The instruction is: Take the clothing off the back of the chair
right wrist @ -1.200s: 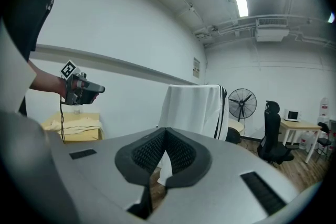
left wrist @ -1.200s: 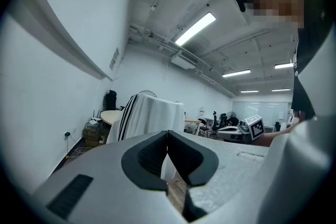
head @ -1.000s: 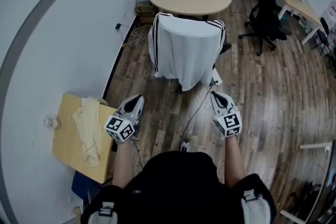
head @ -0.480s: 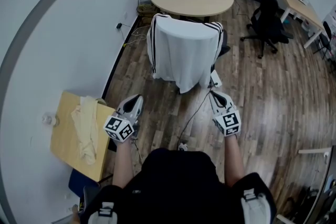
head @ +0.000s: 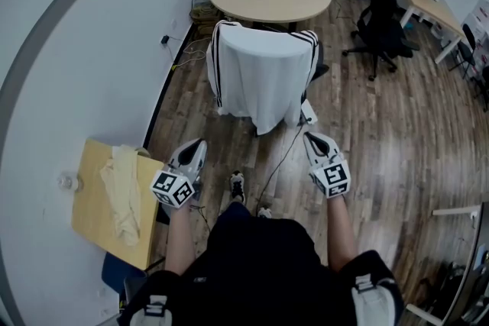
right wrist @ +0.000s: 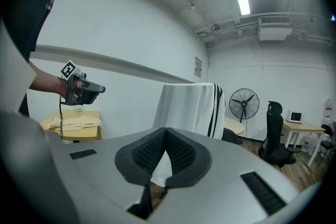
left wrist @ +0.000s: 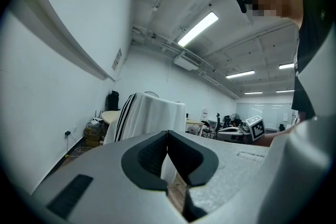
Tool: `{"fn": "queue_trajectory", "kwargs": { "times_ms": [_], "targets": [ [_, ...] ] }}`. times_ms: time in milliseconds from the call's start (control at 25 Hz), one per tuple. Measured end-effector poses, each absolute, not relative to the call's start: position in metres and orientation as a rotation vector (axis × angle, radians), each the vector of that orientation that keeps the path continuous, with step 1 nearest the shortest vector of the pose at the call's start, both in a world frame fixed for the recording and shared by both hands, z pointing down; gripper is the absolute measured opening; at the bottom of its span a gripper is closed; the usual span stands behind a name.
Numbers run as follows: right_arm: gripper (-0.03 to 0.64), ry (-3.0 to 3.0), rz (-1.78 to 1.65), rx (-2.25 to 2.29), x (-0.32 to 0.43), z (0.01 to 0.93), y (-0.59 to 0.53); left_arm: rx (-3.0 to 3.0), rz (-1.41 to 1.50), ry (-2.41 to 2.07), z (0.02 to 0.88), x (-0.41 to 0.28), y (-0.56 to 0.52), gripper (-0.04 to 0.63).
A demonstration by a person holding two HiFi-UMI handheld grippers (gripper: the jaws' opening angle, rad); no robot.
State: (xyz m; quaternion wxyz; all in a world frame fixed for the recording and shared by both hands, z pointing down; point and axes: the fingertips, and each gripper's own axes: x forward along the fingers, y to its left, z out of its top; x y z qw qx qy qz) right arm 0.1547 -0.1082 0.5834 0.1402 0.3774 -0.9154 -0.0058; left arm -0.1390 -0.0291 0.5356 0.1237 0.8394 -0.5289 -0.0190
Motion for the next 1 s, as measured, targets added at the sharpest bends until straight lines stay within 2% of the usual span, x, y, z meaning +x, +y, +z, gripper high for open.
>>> {"fn": "queue_trajectory", "kwargs": {
  "times_ms": [1000],
  "targets": [
    [-0.006, -2.549, -0.006, 1.185, 0.125, 0.583, -0.183, 2.510, -0.067, -1.408, 0.536, -0.172, -0.147, 0.002]
  ]
}}
